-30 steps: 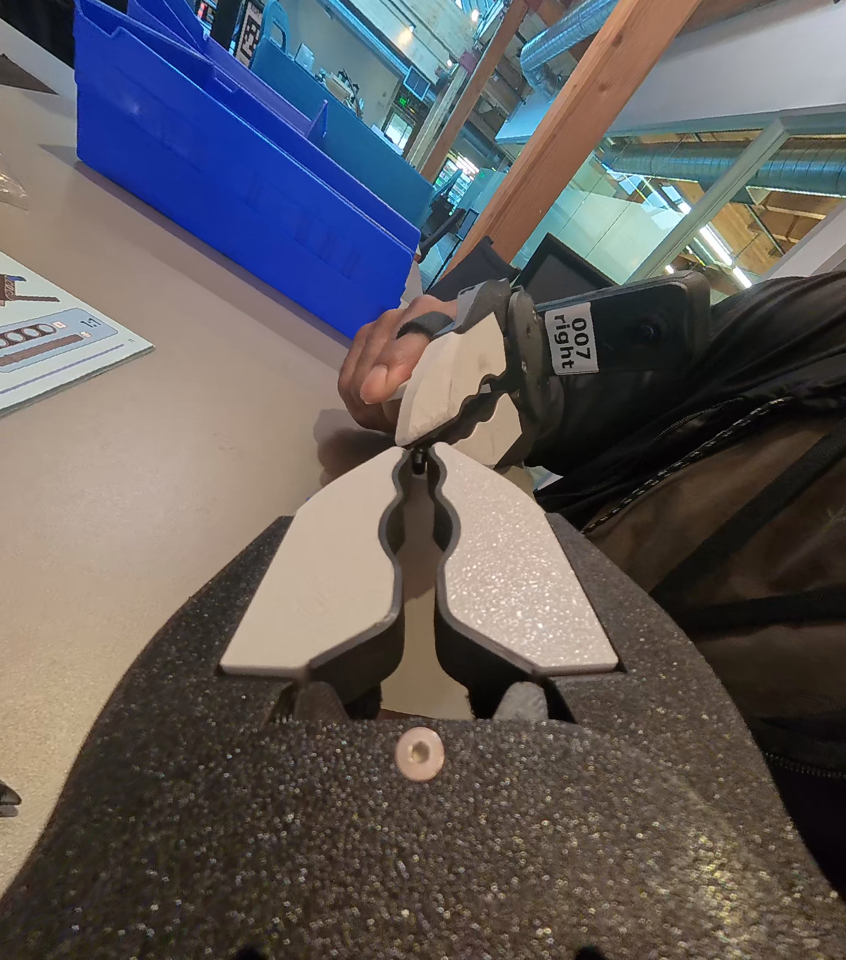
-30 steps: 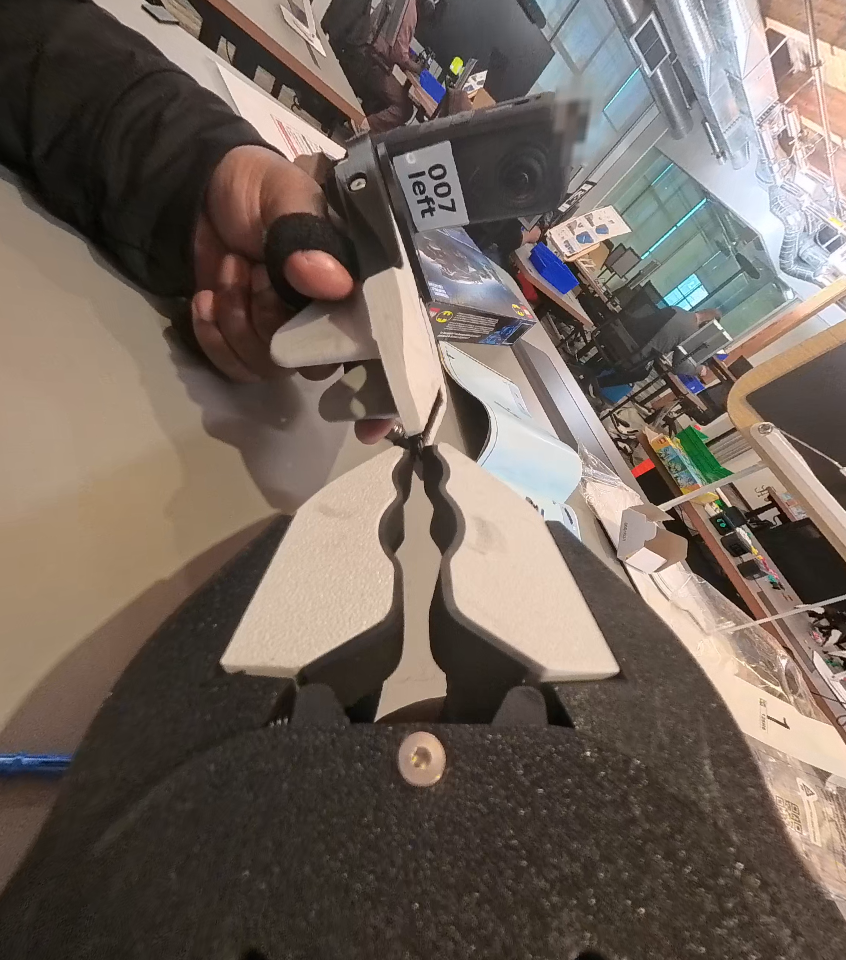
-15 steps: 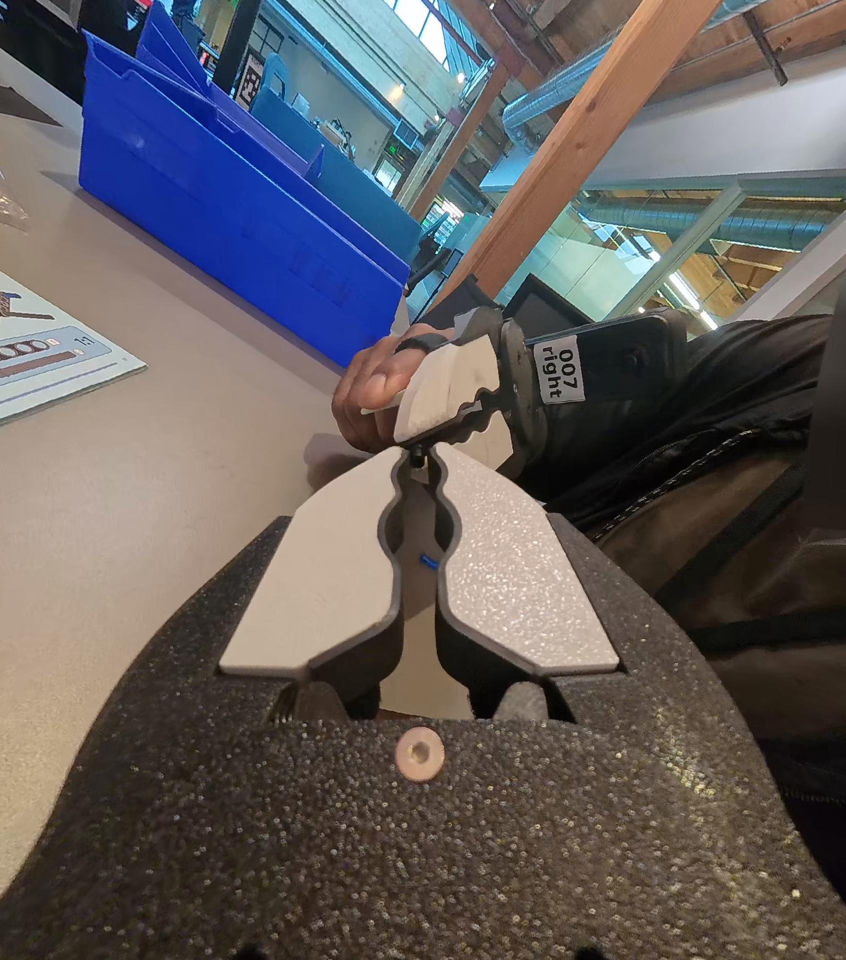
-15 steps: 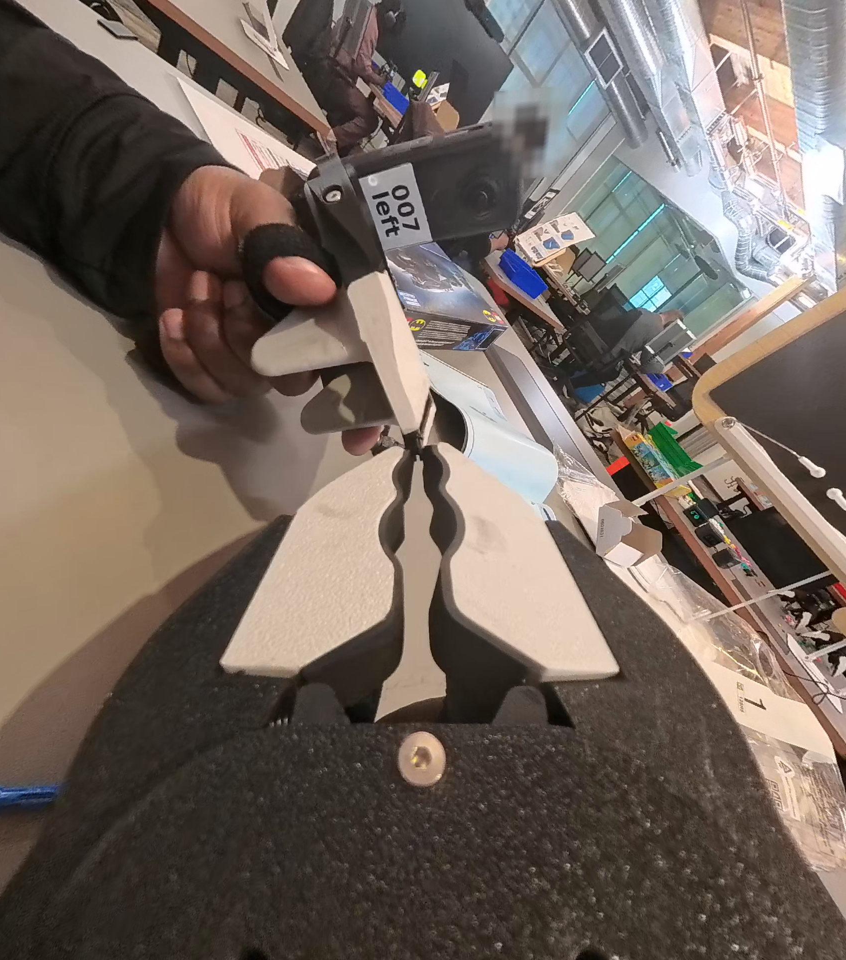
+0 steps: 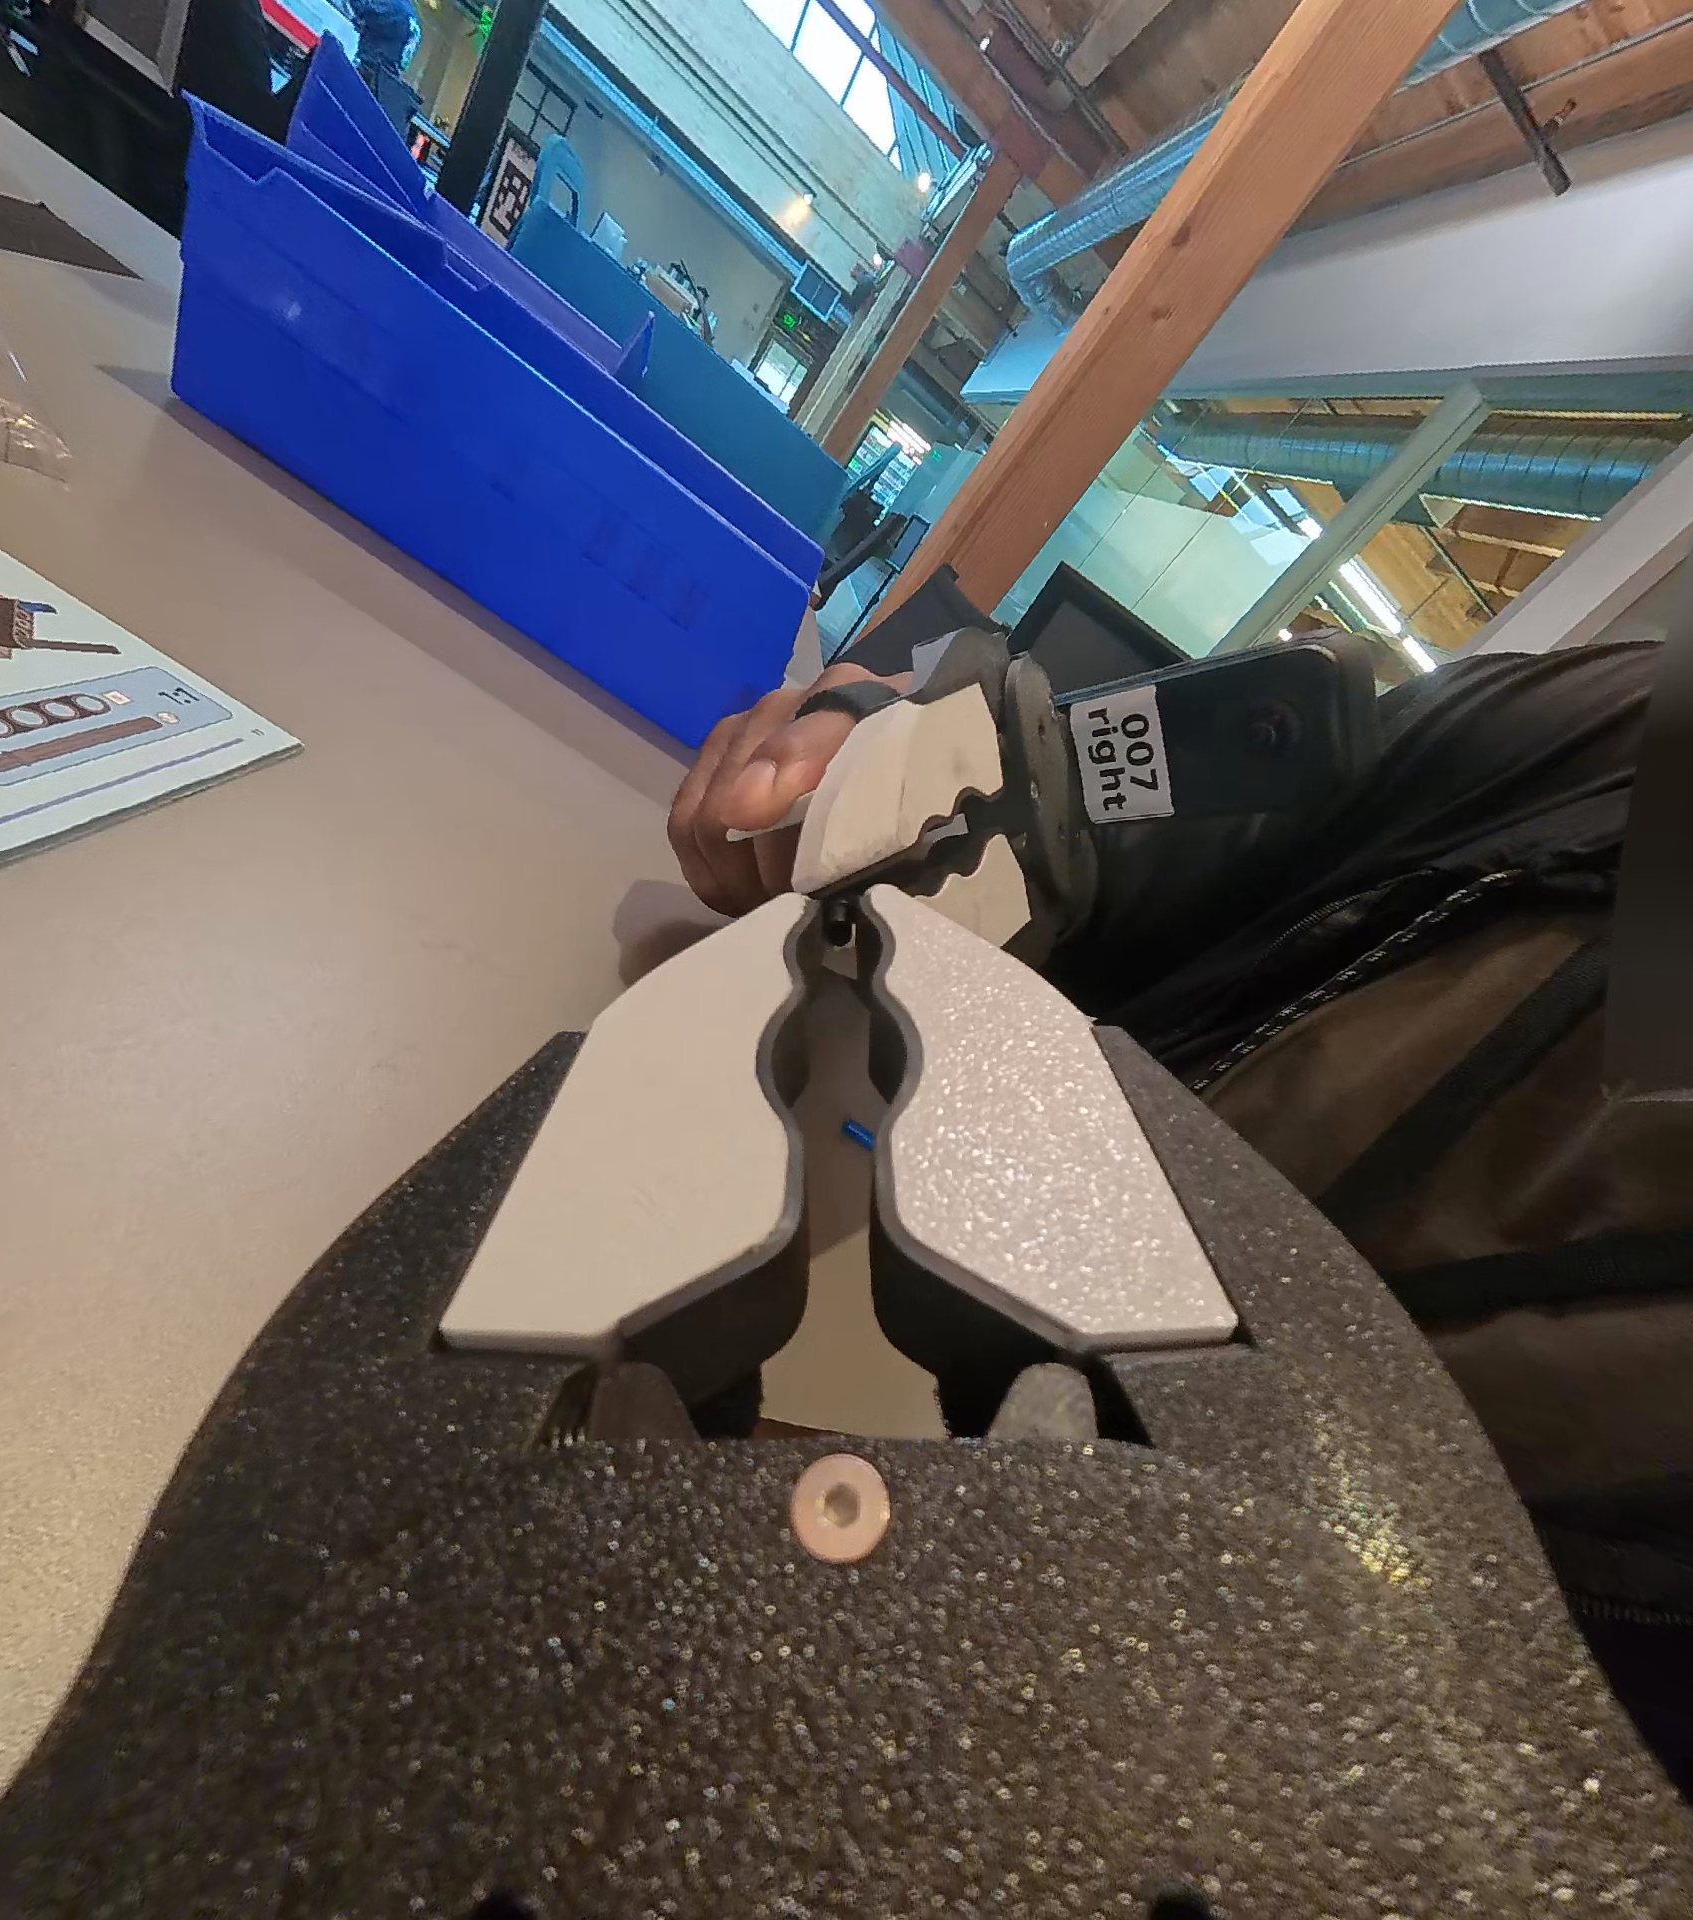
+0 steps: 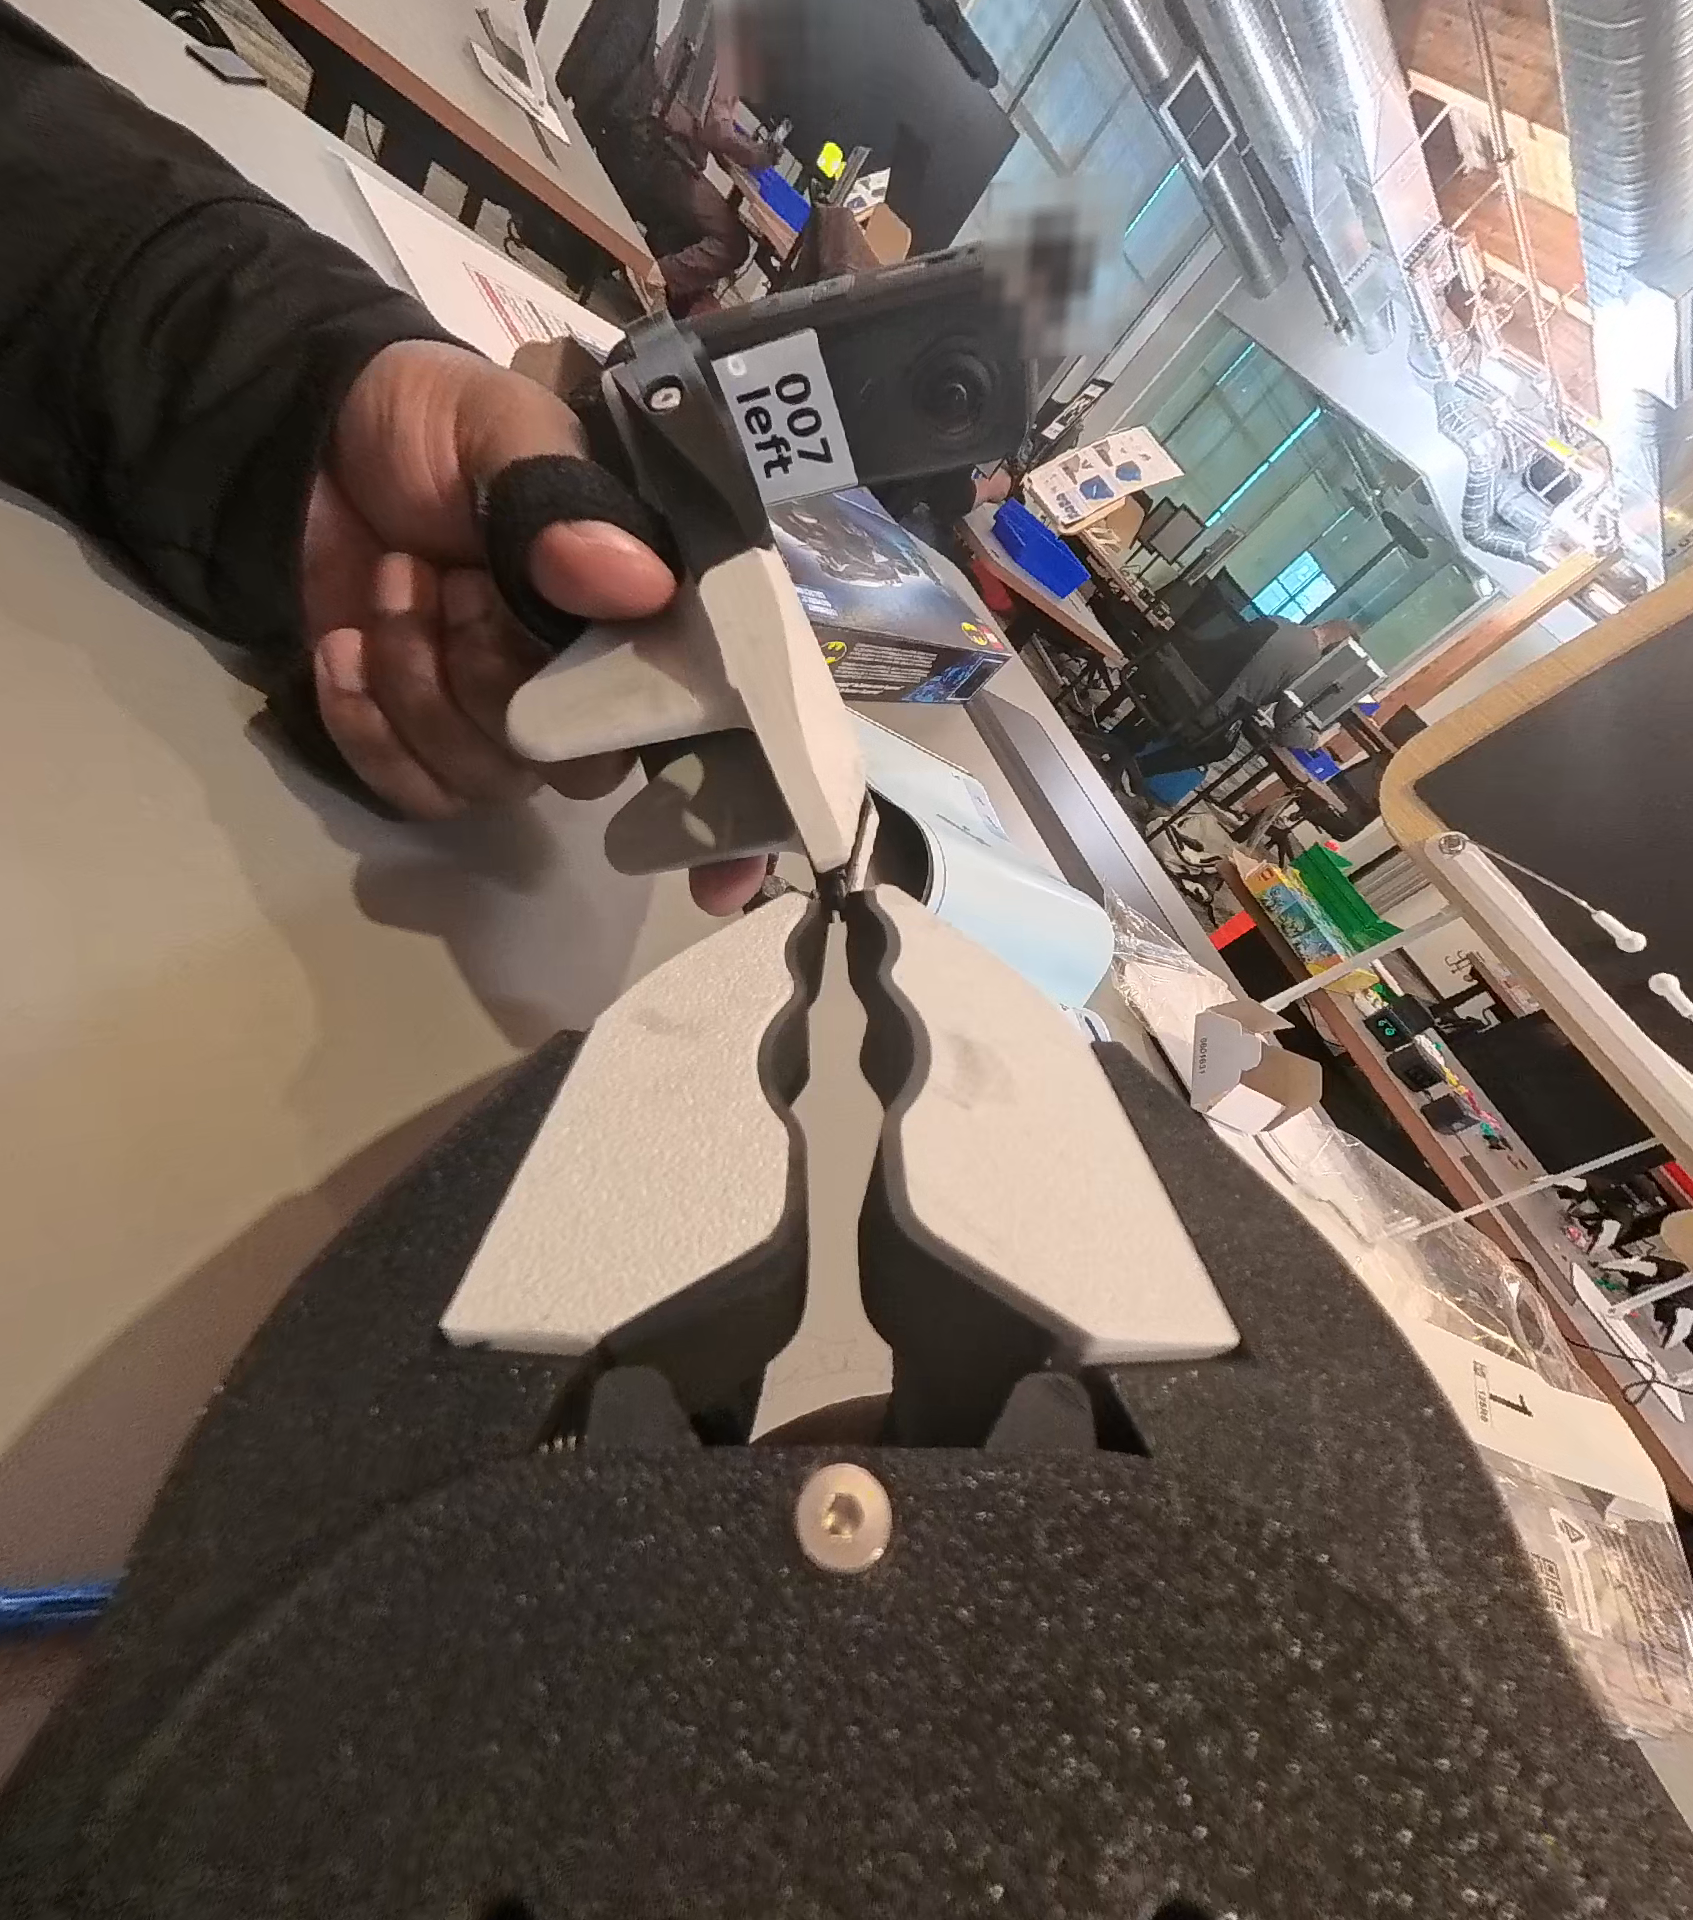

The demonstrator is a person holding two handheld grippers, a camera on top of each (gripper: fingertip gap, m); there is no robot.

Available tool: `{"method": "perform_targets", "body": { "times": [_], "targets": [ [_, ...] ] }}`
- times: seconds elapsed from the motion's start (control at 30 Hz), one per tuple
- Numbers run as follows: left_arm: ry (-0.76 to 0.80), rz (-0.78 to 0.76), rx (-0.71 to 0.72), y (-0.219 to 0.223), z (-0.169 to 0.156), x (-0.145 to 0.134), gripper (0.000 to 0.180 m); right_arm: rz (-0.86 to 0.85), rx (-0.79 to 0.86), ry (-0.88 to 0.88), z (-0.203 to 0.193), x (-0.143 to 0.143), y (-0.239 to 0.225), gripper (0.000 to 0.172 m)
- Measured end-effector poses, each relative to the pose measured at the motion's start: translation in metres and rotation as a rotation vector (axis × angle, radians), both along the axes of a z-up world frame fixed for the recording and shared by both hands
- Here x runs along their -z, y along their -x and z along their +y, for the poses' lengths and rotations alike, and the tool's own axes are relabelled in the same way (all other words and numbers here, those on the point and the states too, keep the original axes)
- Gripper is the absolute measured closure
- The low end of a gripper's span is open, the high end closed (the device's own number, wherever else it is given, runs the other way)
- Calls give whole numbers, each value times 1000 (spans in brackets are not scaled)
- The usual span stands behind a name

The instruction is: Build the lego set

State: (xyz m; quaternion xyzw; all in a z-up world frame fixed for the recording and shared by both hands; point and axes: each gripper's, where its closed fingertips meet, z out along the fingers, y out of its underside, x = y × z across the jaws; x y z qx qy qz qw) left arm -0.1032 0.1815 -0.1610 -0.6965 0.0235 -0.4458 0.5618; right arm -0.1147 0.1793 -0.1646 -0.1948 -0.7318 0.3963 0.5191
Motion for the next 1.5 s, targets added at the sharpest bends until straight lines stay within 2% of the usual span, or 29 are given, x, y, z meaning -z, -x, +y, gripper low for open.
{"method": "perform_targets", "body": {
  "times": [0.03,1.5],
  "targets": [
    [0,-1,0,0,0,0,175,2,1,0,0,0,0,167],
    [-17,25,-9,-1,0,-1,176,9,1,0,1,1,0,167]
  ]
}}
